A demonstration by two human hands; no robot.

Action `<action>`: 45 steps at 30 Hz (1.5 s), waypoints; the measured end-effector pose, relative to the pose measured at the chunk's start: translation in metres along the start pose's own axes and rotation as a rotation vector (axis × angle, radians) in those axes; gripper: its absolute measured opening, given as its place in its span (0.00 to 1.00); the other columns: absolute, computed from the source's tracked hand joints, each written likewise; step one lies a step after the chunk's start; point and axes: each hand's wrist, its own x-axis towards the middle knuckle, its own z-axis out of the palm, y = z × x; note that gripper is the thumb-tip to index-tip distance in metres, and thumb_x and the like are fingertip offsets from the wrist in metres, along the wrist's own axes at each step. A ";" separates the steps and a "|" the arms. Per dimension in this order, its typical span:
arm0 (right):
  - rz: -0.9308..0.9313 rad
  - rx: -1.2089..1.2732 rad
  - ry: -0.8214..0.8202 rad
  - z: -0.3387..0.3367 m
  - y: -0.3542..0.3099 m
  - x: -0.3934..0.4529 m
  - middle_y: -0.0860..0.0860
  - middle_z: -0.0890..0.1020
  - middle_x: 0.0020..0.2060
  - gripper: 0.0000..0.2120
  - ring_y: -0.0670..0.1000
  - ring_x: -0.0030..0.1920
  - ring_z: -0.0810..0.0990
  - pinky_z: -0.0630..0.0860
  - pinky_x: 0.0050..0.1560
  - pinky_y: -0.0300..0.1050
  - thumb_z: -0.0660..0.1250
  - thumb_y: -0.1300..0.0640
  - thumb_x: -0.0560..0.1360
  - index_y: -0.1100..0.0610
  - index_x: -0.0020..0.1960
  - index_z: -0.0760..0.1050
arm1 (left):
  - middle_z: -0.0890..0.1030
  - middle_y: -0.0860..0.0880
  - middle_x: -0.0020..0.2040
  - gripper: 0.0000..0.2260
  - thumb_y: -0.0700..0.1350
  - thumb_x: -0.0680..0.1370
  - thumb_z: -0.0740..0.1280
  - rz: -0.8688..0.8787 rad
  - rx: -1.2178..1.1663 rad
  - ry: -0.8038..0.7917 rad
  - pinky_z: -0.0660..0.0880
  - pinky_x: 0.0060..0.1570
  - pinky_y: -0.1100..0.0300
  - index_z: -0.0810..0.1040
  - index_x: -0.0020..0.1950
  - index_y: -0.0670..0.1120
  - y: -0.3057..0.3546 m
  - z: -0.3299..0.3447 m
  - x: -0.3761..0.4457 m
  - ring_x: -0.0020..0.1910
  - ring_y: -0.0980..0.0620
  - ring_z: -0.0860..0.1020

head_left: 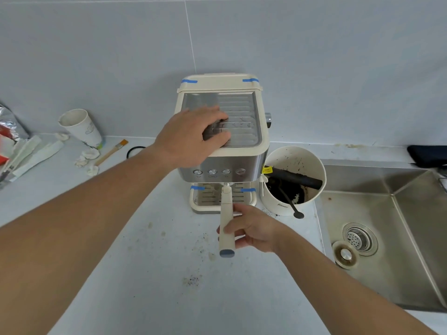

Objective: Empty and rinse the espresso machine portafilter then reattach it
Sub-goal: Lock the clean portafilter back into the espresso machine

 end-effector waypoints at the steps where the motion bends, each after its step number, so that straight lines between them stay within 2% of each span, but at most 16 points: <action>1: -0.006 0.006 0.000 0.000 -0.002 0.003 0.58 0.85 0.45 0.30 0.60 0.49 0.84 0.82 0.50 0.56 0.70 0.70 0.70 0.57 0.69 0.70 | 0.75 0.51 0.69 0.20 0.58 0.78 0.61 -0.010 0.004 -0.004 0.64 0.64 0.53 0.73 0.68 0.53 -0.002 0.001 0.000 0.65 0.48 0.73; 5: -0.028 0.037 -0.004 0.001 -0.008 0.012 0.59 0.85 0.47 0.27 0.59 0.50 0.84 0.82 0.50 0.56 0.69 0.70 0.72 0.55 0.68 0.71 | 0.71 0.54 0.72 0.22 0.62 0.77 0.60 -0.030 0.021 0.000 0.65 0.64 0.50 0.71 0.69 0.57 -0.006 0.005 0.002 0.66 0.48 0.72; 8: -0.047 0.063 -0.002 0.002 -0.010 0.017 0.59 0.84 0.50 0.27 0.61 0.53 0.82 0.81 0.54 0.59 0.69 0.71 0.72 0.54 0.68 0.71 | 0.71 0.55 0.73 0.22 0.63 0.76 0.60 -0.036 0.003 0.015 0.67 0.64 0.48 0.72 0.68 0.58 -0.007 0.006 0.003 0.66 0.47 0.72; 12: -0.099 0.117 -0.009 0.007 -0.011 0.019 0.58 0.82 0.51 0.20 0.61 0.53 0.82 0.81 0.56 0.60 0.68 0.72 0.74 0.51 0.58 0.74 | 0.70 0.55 0.73 0.21 0.62 0.76 0.61 -0.038 -0.016 0.029 0.64 0.66 0.49 0.72 0.68 0.58 -0.009 0.006 0.003 0.68 0.49 0.71; 14: -0.126 0.128 0.002 0.013 -0.009 0.021 0.58 0.81 0.53 0.21 0.60 0.51 0.82 0.81 0.54 0.58 0.68 0.72 0.74 0.52 0.61 0.74 | 0.70 0.56 0.73 0.21 0.62 0.76 0.61 -0.033 -0.009 0.031 0.64 0.66 0.49 0.72 0.68 0.58 -0.009 0.006 0.004 0.68 0.49 0.71; 17: -0.151 0.135 0.008 0.021 -0.002 0.026 0.59 0.79 0.56 0.27 0.58 0.50 0.82 0.82 0.53 0.58 0.69 0.72 0.73 0.57 0.69 0.69 | 0.70 0.56 0.73 0.22 0.63 0.76 0.60 -0.031 -0.001 0.026 0.65 0.64 0.49 0.72 0.68 0.58 -0.009 0.006 0.004 0.66 0.48 0.72; 22: -0.191 0.226 0.000 0.036 0.006 0.033 0.58 0.80 0.53 0.34 0.59 0.53 0.81 0.82 0.50 0.58 0.72 0.65 0.65 0.56 0.70 0.69 | 0.71 0.56 0.72 0.22 0.63 0.76 0.60 -0.040 0.002 0.023 0.67 0.63 0.47 0.71 0.68 0.58 -0.008 0.006 0.003 0.65 0.47 0.73; 27: -0.214 0.277 0.028 0.042 0.011 0.038 0.56 0.81 0.53 0.24 0.57 0.55 0.81 0.83 0.50 0.58 0.71 0.70 0.73 0.54 0.65 0.71 | 0.72 0.57 0.72 0.22 0.63 0.75 0.60 -0.049 -0.012 0.029 0.68 0.63 0.47 0.72 0.68 0.58 -0.007 0.006 0.004 0.65 0.48 0.73; 30: -0.233 0.299 0.035 0.049 0.008 0.044 0.56 0.81 0.54 0.27 0.57 0.56 0.81 0.83 0.51 0.59 0.71 0.70 0.73 0.56 0.68 0.69 | 0.72 0.57 0.71 0.22 0.63 0.75 0.61 -0.043 -0.011 0.033 0.67 0.64 0.49 0.72 0.67 0.58 -0.007 0.006 0.003 0.65 0.49 0.73; 36: -0.294 0.404 -0.019 0.074 0.002 0.061 0.54 0.80 0.46 0.26 0.54 0.50 0.83 0.84 0.48 0.57 0.72 0.72 0.73 0.59 0.66 0.68 | 0.73 0.57 0.71 0.23 0.64 0.73 0.59 -0.049 -0.031 0.038 0.67 0.65 0.50 0.73 0.66 0.59 -0.007 0.006 0.004 0.64 0.51 0.73; 40: -0.332 0.482 -0.005 0.083 -0.001 0.069 0.56 0.79 0.50 0.25 0.55 0.51 0.83 0.84 0.49 0.56 0.72 0.73 0.72 0.58 0.64 0.69 | 0.72 0.58 0.71 0.24 0.65 0.72 0.58 -0.060 -0.044 0.035 0.68 0.65 0.48 0.73 0.66 0.59 -0.007 0.006 0.004 0.65 0.51 0.73; 45: -0.373 0.557 0.052 0.094 -0.003 0.075 0.52 0.82 0.48 0.24 0.52 0.51 0.84 0.83 0.51 0.58 0.72 0.72 0.72 0.57 0.63 0.70 | 0.71 0.58 0.72 0.24 0.65 0.73 0.59 -0.068 -0.039 0.031 0.67 0.66 0.46 0.72 0.67 0.60 -0.008 0.007 0.005 0.67 0.51 0.72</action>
